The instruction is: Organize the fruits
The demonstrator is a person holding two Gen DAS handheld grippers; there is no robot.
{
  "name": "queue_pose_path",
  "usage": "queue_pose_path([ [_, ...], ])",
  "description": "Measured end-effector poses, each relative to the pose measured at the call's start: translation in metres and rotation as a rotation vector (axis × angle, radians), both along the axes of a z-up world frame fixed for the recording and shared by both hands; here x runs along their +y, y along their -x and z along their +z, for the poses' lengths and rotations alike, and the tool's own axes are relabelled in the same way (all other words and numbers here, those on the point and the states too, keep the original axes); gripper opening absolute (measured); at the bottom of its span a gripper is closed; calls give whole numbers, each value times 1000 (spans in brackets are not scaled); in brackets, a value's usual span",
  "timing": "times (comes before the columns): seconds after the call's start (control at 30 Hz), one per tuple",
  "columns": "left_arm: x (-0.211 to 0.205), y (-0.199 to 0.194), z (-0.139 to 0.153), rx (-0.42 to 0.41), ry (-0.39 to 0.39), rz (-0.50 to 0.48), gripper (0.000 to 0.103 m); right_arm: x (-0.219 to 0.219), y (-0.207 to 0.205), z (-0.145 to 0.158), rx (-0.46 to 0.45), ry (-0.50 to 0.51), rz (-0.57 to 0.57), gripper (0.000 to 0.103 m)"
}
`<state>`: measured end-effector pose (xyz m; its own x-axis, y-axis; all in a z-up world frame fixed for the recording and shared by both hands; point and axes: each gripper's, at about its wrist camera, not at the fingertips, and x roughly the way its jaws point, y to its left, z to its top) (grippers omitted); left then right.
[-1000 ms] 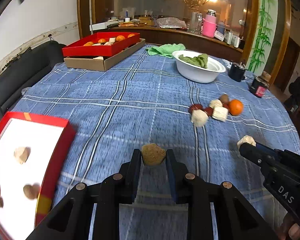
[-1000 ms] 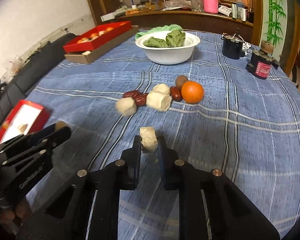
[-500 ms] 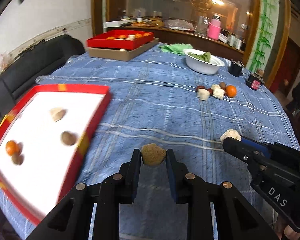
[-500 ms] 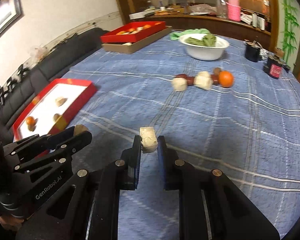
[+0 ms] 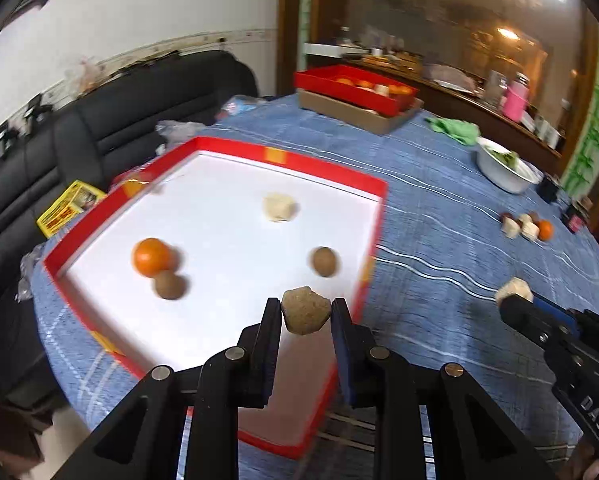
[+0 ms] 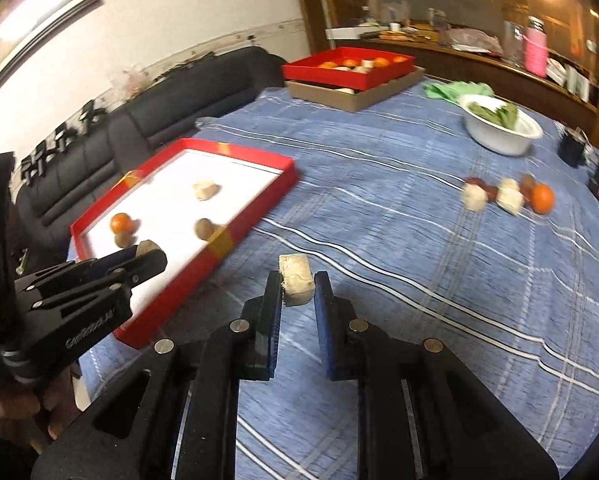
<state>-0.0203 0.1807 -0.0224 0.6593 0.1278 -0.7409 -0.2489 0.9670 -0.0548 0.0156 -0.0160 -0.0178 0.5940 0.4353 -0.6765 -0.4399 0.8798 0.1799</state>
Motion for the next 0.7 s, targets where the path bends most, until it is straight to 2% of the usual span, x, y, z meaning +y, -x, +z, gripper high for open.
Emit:
queue_pose_path([
  [0.5,43,-4,-1,23,-16,116,24,69,-10,12,-18,9,124,15],
  [0.7,68,-10,-1,29,0,157,24,91,-22,10,-7,16,151,15],
])
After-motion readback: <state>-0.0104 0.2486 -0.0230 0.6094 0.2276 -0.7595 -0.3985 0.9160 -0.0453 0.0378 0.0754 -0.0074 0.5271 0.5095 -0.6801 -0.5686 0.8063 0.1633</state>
